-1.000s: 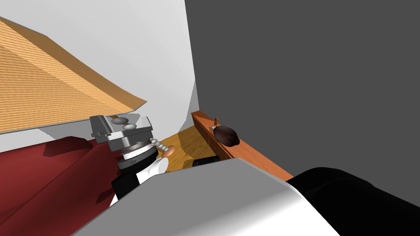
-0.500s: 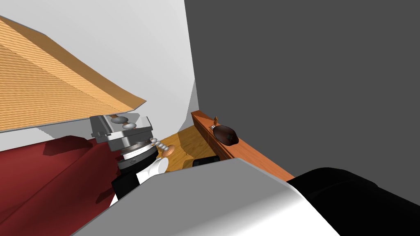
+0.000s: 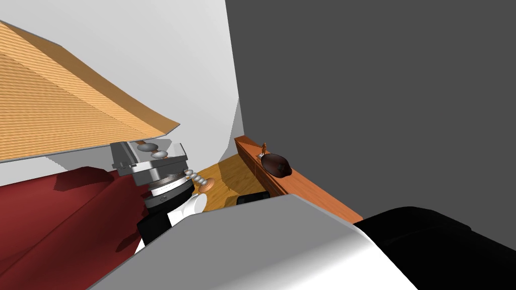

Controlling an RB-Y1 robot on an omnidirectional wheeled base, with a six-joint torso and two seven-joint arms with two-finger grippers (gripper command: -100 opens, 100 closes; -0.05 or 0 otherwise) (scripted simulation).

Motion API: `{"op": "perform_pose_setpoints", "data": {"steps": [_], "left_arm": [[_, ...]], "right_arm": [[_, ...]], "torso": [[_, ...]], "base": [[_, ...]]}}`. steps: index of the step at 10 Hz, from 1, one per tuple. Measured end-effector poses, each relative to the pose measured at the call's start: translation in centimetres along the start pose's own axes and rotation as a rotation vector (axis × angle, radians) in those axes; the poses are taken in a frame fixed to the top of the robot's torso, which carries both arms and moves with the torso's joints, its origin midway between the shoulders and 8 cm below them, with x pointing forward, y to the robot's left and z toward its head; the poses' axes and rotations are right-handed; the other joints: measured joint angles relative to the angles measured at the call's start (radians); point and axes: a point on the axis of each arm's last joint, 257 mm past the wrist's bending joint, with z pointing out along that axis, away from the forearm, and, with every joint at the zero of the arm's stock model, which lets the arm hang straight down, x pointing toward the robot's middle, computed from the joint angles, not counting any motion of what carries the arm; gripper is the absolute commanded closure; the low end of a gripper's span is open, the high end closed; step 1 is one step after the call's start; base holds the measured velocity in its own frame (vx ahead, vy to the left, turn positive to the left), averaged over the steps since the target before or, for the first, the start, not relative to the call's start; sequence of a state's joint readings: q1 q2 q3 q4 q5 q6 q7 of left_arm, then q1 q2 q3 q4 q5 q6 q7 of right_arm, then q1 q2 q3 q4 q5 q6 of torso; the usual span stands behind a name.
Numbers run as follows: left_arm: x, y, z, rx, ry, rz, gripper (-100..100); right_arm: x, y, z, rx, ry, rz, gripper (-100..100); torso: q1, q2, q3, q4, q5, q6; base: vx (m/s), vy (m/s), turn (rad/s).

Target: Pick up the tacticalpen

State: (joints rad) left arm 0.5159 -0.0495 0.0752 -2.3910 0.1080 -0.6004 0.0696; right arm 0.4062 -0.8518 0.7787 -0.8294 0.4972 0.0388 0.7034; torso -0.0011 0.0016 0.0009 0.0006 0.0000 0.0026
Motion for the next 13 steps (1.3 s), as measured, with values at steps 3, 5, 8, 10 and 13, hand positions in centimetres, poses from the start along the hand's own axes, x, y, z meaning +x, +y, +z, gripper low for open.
{"op": "perform_pose_setpoints", "data": {"steps": [3,5,8,10,13], "left_arm": [[0.0,0.0,0.0,0.000,0.000,0.000,0],[0.0,0.0,0.0,0.000,0.000,0.000,0],[0.0,0.0,0.0,0.000,0.000,0.000,0],[0.0,0.0,0.0,0.000,0.000,0.000,0],[0.0,0.0,0.0,0.000,0.000,0.000,0]], "right_arm": [[-1.1,0.4,0.5,-0.011,0.003,-0.011,-100],[-2.0,-0.1,0.7,-0.007,0.001,-0.010,-100],[-2.9,-0.4,1.0,-0.004,0.000,-0.012,-100],[-3.6,-0.8,1.1,-0.001,0.001,-0.014,-100],[-4.3,-1.3,1.3,0.004,0.011,-0.022,-100]], "torso": [[0.000,0.001,0.001,0.000,0.000,0.000],[0.000,0.001,0.001,0.000,0.000,0.000],[0.000,0.001,0.001,0.000,0.000,0.000],[0.000,0.000,0.000,0.000,0.000,0.000],[0.000,0.001,0.001,0.000,0.000,0.000]], "base": [[-0.043,-0.017,-0.016],[-0.025,-0.005,-0.004],[-0.027,-0.009,-0.009],[-0.031,-0.010,-0.015],[-0.045,-0.014,-0.018]]}}
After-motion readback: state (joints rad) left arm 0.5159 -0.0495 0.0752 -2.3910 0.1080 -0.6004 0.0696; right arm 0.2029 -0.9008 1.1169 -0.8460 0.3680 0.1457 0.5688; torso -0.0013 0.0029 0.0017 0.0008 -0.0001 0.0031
